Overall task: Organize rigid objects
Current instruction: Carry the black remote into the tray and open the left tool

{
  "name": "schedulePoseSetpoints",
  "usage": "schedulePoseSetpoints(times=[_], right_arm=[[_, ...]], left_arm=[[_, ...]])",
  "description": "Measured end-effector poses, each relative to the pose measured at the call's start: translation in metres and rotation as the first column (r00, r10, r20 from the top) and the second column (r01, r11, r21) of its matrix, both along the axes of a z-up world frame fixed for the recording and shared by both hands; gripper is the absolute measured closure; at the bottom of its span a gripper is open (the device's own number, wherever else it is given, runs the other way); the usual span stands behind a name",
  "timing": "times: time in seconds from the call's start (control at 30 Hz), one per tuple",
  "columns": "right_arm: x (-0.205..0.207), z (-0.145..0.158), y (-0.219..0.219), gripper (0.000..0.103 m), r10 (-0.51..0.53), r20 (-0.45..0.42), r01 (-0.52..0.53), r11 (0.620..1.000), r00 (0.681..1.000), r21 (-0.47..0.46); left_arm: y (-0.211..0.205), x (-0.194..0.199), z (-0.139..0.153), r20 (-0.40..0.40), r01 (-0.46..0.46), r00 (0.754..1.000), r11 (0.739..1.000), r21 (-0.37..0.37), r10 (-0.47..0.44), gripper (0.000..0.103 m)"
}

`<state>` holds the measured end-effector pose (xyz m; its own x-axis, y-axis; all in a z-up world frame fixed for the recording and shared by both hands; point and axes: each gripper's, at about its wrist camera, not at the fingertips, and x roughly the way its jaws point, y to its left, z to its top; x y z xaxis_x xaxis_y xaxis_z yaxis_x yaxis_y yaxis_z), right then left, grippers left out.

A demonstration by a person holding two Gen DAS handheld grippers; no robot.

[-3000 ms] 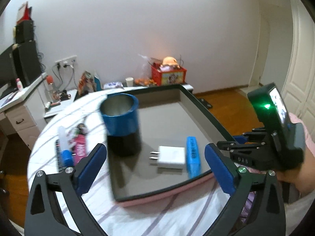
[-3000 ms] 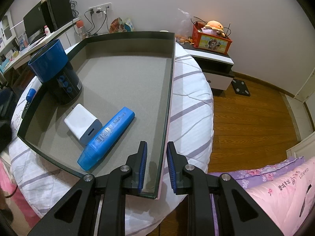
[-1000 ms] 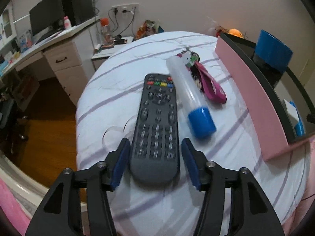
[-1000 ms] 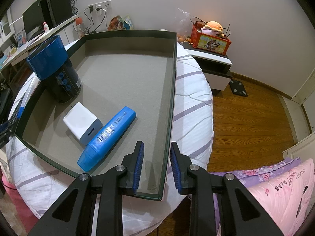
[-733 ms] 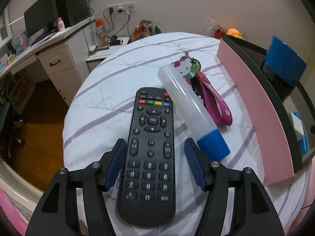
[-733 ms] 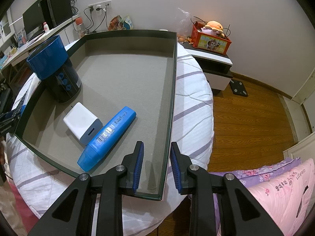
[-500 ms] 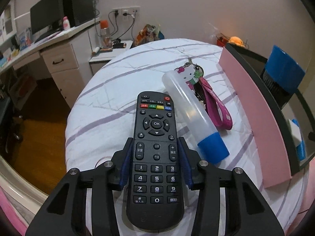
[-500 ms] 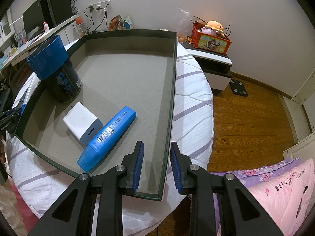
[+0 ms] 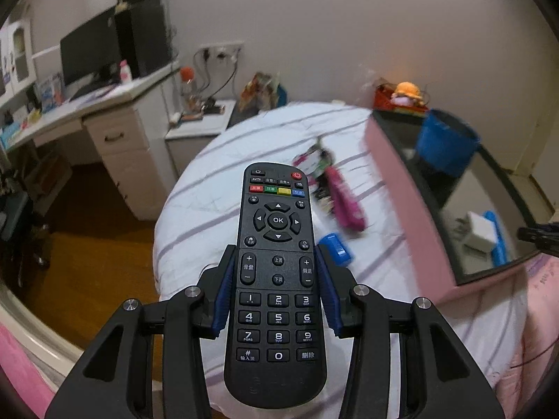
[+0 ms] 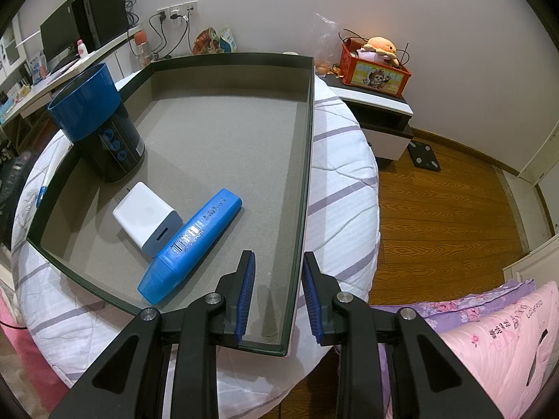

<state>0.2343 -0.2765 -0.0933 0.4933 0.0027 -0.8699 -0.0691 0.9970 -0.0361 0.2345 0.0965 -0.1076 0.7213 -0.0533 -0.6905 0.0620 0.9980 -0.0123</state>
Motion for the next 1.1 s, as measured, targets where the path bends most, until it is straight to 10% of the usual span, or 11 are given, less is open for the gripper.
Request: schedulePoseSetpoints(times=[0.57, 1.1], right_arm=[[0.000, -0.001, 0.001, 0.074, 0.002, 0.004, -0.002, 1.000, 1.000, 0.007], [-0.001, 0.000, -0.003, 0.073, 0.011, 0.018, -0.012, 0.999, 1.000, 0.037]], left_arm=[[-0.095, -0.035, 0.052, 0.096, 0.335, 0.939, 0.941, -0.043, -0.329, 0.059], [-0.204, 0.024, 0.024, -0.029, 0.476, 0.877, 0.876, -0.075, -0.479, 0.066]])
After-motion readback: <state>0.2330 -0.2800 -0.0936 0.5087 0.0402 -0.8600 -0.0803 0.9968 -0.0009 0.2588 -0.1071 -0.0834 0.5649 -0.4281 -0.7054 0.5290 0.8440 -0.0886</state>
